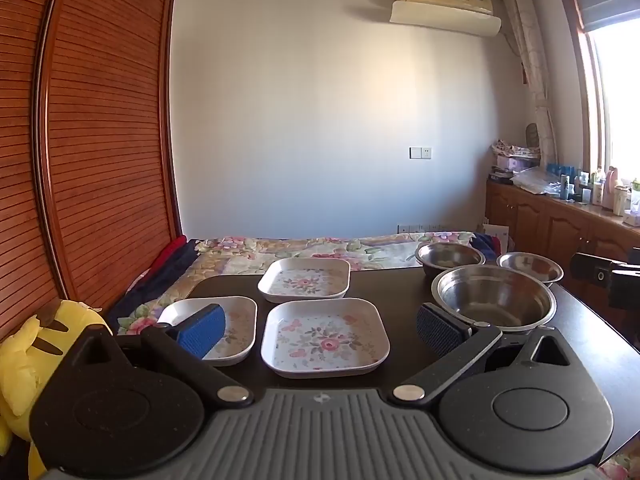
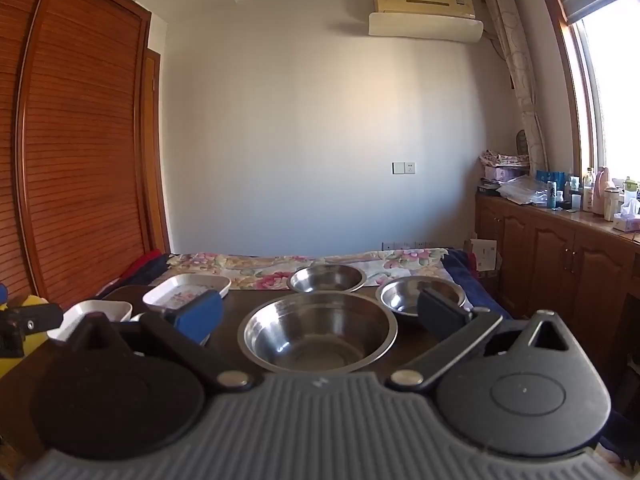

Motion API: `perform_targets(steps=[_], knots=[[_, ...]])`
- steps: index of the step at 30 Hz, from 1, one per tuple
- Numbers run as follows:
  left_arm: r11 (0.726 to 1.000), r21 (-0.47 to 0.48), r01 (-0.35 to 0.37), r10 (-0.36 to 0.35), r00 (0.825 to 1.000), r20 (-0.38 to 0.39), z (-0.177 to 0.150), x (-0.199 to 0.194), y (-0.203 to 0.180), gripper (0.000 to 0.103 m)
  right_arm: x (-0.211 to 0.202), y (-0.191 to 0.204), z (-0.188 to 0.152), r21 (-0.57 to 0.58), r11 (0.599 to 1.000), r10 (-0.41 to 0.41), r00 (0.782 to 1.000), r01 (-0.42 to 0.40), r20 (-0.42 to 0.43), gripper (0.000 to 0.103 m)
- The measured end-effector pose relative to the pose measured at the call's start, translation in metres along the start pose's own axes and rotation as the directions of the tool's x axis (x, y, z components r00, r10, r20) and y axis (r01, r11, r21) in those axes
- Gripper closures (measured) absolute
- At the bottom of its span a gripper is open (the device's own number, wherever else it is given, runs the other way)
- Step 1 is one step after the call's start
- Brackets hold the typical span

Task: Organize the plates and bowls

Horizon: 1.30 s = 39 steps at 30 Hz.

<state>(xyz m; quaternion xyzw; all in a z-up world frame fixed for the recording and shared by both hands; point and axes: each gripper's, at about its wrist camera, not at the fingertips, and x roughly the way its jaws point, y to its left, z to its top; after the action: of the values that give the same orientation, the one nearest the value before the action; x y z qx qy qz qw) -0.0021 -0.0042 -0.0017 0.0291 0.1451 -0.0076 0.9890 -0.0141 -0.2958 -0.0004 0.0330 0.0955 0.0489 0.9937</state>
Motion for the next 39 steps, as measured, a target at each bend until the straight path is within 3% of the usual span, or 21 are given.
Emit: perform_targets(steps=[39], knots=[[1.0, 0.003, 0.004, -0.004, 1.0, 0.002, 0.0016, -0.0036, -0.002, 0.0, 0.0016, -0.0033, -0.0025, -0.009, 1.0, -0.007, 1.0, 0.007, -0.002, 0.0]])
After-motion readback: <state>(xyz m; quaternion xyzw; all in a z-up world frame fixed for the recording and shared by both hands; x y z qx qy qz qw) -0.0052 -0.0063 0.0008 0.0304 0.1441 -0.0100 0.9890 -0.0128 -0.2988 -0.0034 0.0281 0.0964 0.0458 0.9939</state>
